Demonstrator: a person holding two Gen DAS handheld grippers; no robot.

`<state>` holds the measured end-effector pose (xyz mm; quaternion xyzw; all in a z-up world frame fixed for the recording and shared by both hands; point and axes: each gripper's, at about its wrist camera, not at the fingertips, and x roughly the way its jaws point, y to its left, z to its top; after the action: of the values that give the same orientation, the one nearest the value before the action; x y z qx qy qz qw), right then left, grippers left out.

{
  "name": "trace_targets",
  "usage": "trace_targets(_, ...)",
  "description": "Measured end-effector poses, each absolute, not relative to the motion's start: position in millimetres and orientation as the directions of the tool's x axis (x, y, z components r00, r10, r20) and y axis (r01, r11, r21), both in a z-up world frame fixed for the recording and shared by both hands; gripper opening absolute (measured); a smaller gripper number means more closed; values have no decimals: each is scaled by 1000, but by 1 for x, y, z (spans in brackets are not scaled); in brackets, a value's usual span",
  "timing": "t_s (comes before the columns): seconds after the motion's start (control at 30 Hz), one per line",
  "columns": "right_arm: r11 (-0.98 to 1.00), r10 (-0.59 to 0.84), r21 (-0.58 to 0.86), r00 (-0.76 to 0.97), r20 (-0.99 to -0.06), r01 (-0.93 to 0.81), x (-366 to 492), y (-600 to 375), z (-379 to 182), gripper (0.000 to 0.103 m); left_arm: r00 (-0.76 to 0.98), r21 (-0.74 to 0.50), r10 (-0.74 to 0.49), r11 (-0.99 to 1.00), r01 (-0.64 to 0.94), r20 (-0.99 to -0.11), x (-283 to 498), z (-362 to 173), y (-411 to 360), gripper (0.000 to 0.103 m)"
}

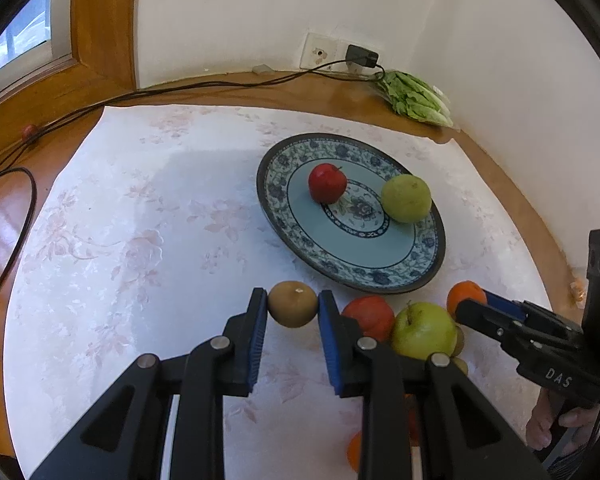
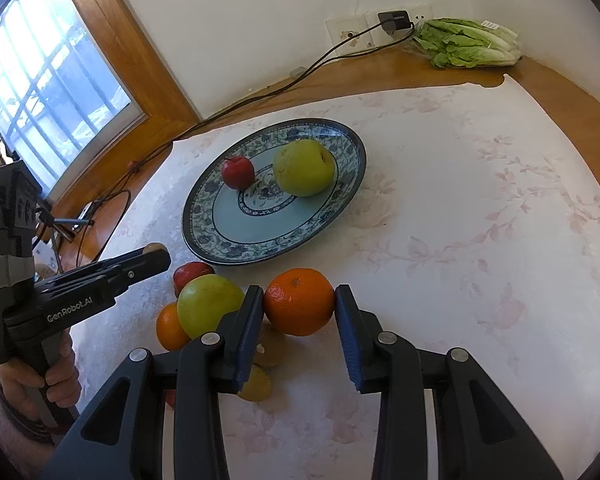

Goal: Organize fruits
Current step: 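Place the brown kiwi on the plate with the left tool while the right tool carries the orange there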

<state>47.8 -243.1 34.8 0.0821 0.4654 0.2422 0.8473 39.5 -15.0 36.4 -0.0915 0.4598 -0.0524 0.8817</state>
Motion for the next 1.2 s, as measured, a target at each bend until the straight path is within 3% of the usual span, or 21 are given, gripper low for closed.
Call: trace_targets(1.2, 866, 484, 326, 472, -737, -379, 52, -235, 51, 37, 623, -211, -189, 977, 38, -760, 54, 63, -21, 27)
